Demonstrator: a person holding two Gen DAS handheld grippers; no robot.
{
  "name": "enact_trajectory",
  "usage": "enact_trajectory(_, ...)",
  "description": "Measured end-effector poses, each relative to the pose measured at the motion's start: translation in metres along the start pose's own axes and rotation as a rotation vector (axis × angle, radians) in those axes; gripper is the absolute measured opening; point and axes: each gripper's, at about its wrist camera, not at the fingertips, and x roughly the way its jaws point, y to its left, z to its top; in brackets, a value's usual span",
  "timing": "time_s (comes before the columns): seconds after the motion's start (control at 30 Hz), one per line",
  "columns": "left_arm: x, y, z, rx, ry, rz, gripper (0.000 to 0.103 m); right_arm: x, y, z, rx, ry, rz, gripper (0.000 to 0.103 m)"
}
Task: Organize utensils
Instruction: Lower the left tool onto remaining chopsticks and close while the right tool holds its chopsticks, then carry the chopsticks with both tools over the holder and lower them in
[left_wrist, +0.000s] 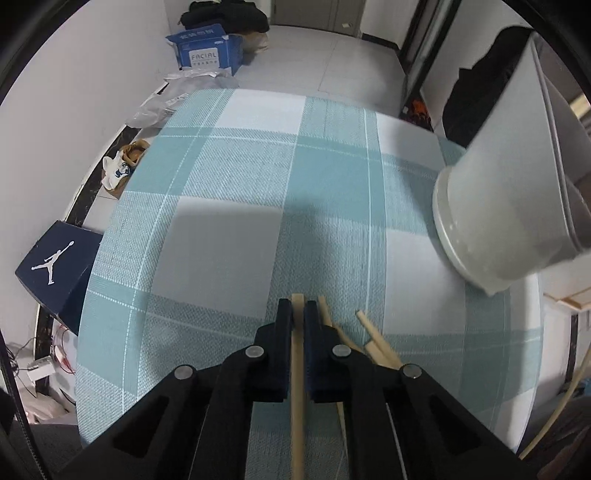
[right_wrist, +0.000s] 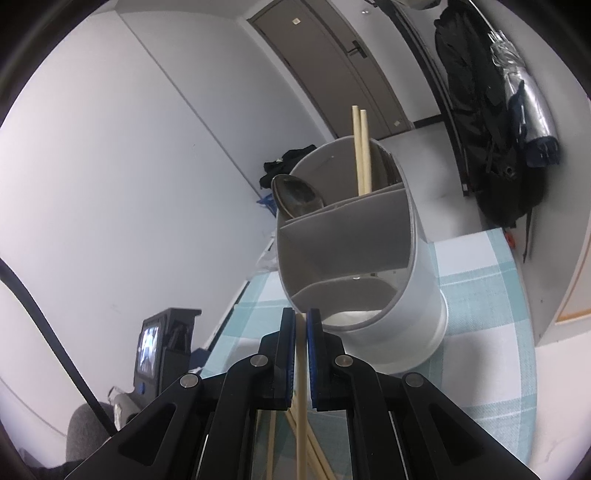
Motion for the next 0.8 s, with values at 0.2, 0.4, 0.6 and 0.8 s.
enact_trajectory(0.2, -0.038, 0.005, -0.002, -0.044, -0.157, -0.069, 0.003, -0.009, 0.010, -0.004, -0.043, -0.033, -0.025, 0.005)
enact_trajectory(0.4, -0.084, 0.008, -0.017, -0.061, -0.331, -0.136, 0.003, -0.019, 0.024, -0.011, -0.087, -0.059, -0.047, 0.005)
enact_trajectory(0.6, -0.095, 0.011, -0.021, -0.072, -0.379, -0.169, 0.003, -0.034, 0.040, -0.010, -0.125, -0.119, -0.062, 0.005)
enact_trajectory(0.8, -0.105, 0.008, -0.027, -0.031, -0.401, -0.175, 0.003, -0.045, 0.057, -0.015, -0.189, -0.160, -0.085, 0.005)
